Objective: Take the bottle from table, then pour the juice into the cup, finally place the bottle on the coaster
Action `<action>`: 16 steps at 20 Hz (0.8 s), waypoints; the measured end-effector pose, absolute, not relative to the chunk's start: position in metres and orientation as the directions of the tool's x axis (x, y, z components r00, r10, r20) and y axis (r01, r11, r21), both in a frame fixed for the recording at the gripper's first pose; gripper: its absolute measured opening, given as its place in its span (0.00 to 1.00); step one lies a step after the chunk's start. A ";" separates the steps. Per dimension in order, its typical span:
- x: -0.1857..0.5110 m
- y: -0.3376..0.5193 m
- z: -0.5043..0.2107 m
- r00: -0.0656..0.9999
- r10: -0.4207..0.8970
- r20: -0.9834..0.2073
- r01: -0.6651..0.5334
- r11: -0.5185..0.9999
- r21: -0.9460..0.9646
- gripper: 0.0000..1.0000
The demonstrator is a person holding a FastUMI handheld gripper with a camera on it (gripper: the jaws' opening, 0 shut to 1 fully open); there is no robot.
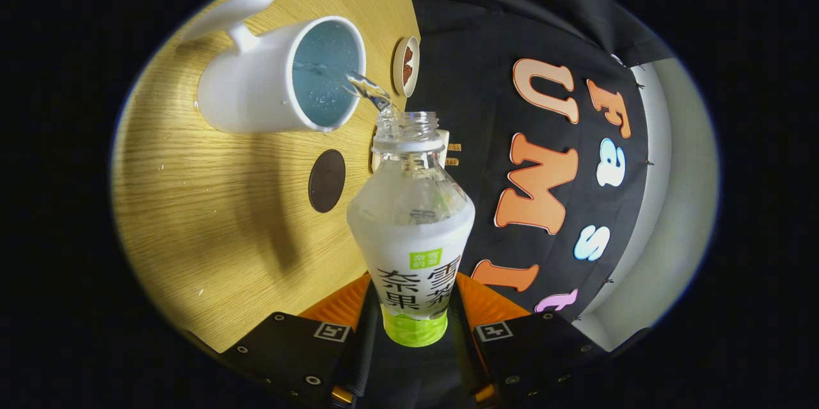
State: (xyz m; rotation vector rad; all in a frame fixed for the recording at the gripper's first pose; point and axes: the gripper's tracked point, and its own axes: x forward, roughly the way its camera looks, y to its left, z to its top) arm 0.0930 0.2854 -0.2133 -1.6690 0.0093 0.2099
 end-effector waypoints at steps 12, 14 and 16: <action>0.094 0.287 -0.205 0.982 0.120 -0.149 -0.131 -0.147 -0.980 0.56; 0.094 0.289 -0.201 0.982 0.124 -0.145 -0.125 -0.159 -0.979 0.56; 0.096 0.290 -0.197 0.982 0.124 -0.143 -0.121 -0.166 -0.979 0.56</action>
